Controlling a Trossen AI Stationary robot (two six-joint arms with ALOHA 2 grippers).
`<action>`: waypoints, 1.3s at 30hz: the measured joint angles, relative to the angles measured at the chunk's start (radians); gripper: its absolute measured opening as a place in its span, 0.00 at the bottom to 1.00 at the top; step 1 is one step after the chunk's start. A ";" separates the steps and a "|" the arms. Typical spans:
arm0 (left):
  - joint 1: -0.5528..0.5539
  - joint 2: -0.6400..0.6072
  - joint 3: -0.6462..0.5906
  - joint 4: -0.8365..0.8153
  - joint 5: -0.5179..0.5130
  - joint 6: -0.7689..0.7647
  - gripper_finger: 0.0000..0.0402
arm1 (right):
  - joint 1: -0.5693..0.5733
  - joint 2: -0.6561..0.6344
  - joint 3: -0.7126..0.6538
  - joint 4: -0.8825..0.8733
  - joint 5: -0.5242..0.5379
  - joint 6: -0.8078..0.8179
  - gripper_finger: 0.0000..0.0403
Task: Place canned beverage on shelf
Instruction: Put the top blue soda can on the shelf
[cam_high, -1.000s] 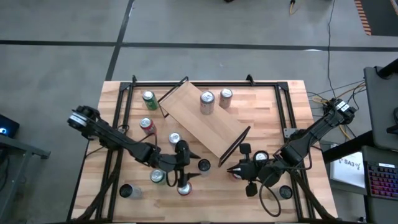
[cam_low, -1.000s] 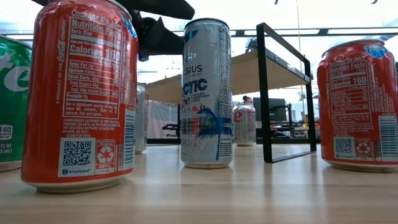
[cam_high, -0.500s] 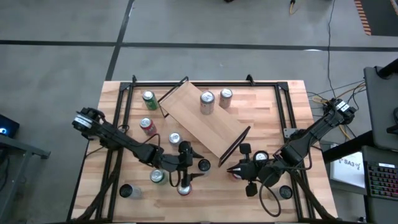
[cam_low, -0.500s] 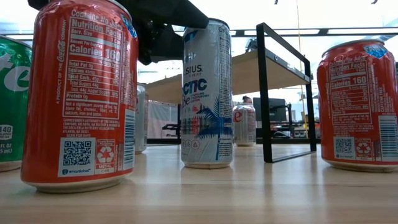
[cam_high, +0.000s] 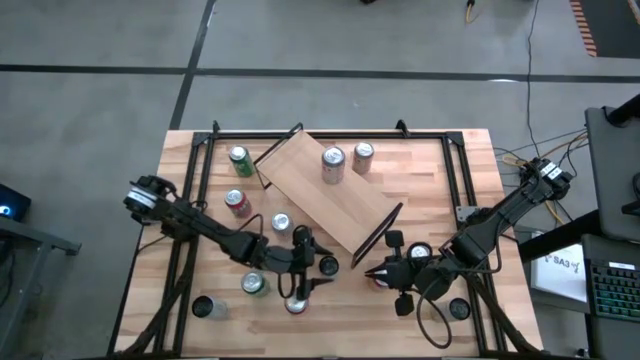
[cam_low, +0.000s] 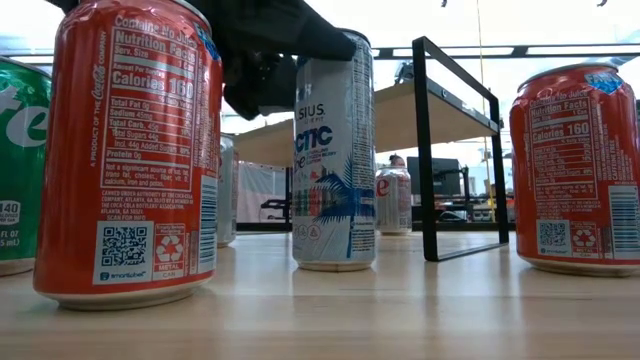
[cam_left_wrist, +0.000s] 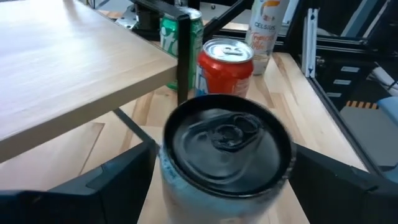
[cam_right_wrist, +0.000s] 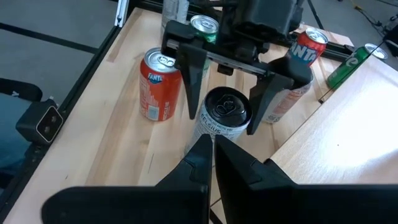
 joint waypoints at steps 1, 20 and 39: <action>0.002 0.003 0.000 0.003 0.000 0.000 0.82 | 0.000 0.000 0.000 0.000 0.000 0.000 0.02; 0.002 0.010 -0.001 0.030 0.002 0.031 0.60 | 0.000 0.000 -0.002 0.000 0.000 0.001 0.02; -0.013 -0.119 -0.001 0.006 0.016 0.043 0.60 | 0.000 0.000 -0.002 0.000 0.000 0.001 0.02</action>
